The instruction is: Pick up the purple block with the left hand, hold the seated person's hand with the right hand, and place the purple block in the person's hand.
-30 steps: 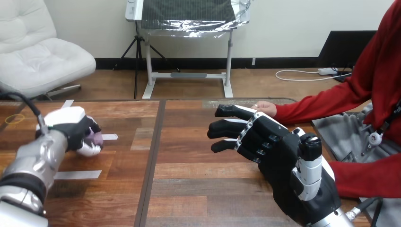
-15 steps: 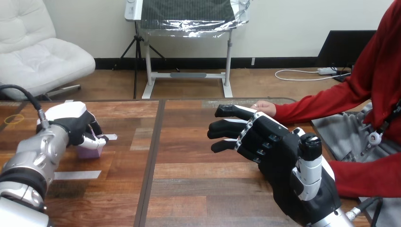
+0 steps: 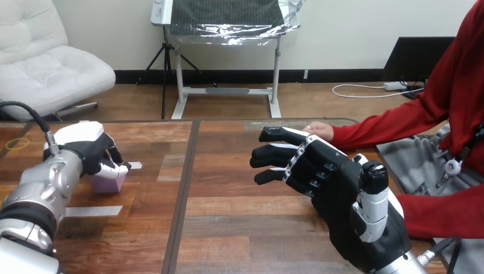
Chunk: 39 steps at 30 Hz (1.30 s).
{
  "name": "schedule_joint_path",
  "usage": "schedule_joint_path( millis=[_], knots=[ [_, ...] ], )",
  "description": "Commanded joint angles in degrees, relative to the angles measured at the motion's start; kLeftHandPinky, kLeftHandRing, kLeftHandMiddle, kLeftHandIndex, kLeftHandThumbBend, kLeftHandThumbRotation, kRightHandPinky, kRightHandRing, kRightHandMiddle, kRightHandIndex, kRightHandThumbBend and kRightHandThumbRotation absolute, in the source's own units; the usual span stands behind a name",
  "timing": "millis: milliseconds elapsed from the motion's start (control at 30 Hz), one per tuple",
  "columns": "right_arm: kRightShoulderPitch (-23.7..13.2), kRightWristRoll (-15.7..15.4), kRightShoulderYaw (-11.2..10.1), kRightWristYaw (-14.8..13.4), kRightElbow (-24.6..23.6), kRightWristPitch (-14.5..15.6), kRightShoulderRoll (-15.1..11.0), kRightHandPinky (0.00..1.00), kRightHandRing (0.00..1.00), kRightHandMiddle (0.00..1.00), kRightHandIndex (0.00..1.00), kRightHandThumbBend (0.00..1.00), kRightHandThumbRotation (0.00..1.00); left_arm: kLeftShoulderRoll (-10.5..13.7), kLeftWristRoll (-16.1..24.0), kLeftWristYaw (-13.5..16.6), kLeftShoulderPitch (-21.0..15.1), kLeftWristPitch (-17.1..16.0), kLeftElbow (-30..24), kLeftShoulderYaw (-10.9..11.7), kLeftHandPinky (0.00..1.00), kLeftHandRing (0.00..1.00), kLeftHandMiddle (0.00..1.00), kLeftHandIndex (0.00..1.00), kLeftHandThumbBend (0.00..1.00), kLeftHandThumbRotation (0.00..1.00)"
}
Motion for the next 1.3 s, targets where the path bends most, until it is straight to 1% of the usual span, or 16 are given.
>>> schedule_joint_path(
  millis=[0, 67, 167, 200, 233, 467, 500, 533, 700, 933, 1067, 1267],
  knots=[
    [-3.72, 0.40, -0.61, -0.12, -0.95, -1.04, 0.25, 0.65, 0.74, 0.72, 0.76, 0.94, 1.00, 0.80, 0.04, 1.25, -3.22, -0.08, -0.28, -0.66, 0.75, 0.68, 0.67, 0.64, 0.34, 0.45],
    [-3.76, 0.47, -0.63, -0.12, -0.94, -0.98, 0.26, 0.65, 0.74, 0.72, 0.76, 0.94, 1.00, 0.81, -0.15, 1.55, -3.18, -0.19, -0.32, -0.48, 0.72, 0.66, 0.65, 0.63, 0.35, 0.44],
    [-3.78, 0.50, -0.65, -0.16, -0.95, -0.93, 0.27, 0.65, 0.73, 0.72, 0.76, 0.95, 1.00, 0.83, -0.40, 1.91, -3.14, -0.30, -0.29, -0.24, 0.62, 0.60, 0.61, 0.59, 0.36, 0.44],
    [-3.79, 0.47, -0.65, -0.19, -0.94, -0.95, 0.28, 0.65, 0.73, 0.72, 0.76, 0.95, 1.00, 0.83, -0.46, 1.95, -3.15, -0.29, -0.26, -0.19, 0.56, 0.56, 0.58, 0.56, 0.36, 0.43],
    [-3.79, 0.44, -0.66, -0.21, -0.94, -0.96, 0.29, 0.65, 0.73, 0.72, 0.76, 0.95, 1.00, 0.83, -0.50, 1.97, -3.16, -0.27, -0.23, -0.16, 0.54, 0.54, 0.57, 0.55, 0.36, 0.43],
    [-3.84, 0.29, -0.69, -0.38, -1.02, -0.92, 0.27, 0.65, 0.73, 0.72, 0.76, 0.95, 1.00, 0.86, -1.08, 3.09, -3.13, -0.50, -0.23, 0.45, 0.43, 0.46, 0.51, 0.48, 0.39, 0.42],
    [-3.84, 0.29, -0.69, -0.39, -1.05, -0.88, 0.25, 0.64, 0.73, 0.72, 0.76, 0.95, 1.00, 0.89, -1.11, 3.21, -3.15, -0.54, -0.31, 0.49, 0.40, 0.44, 0.48, 0.45, 0.40, 0.41],
    [-3.83, 0.29, -0.69, -0.41, -1.07, -0.85, 0.24, 0.64, 0.73, 0.72, 0.76, 0.95, 1.00, 0.90, -1.12, 3.29, -3.16, -0.57, -0.37, 0.51, 0.38, 0.43, 0.47, 0.44, 0.40, 0.41],
    [-3.98, 0.33, -0.82, -0.45, -0.88, -0.84, 0.16, 0.63, 0.73, 0.72, 0.75, 0.95, 1.00, 0.99, -1.26, 3.90, -3.42, -0.83, -0.83, 0.71, 0.34, 0.39, 0.44, 0.41, 0.40, 0.39],
    [-3.98, 0.39, -0.83, -0.40, -0.67, -1.11, 0.19, 0.61, 0.72, 0.72, 0.75, 0.94, 1.00, 1.09, -1.82, 4.24, -4.00, -0.55, -1.47, 1.29, 0.33, 0.39, 0.42, 0.39, 0.42, 0.37],
    [-3.97, 0.59, -0.81, -0.38, -0.74, -0.93, 0.20, 0.61, 0.72, 0.72, 0.75, 0.94, 1.00, 1.23, -2.66, 5.35, -4.16, -0.85, -2.15, 2.04, 0.32, 0.38, 0.41, 0.38, 0.43, 0.37],
    [-4.04, 0.45, -0.85, -0.52, -0.72, -0.96, 0.23, 0.61, 0.72, 0.71, 0.75, 0.93, 1.00, 1.38, -4.21, 6.86, -4.45, -1.18, -3.09, 3.11, 0.29, 0.33, 0.36, 0.31, 0.42, 0.35]
  ],
)
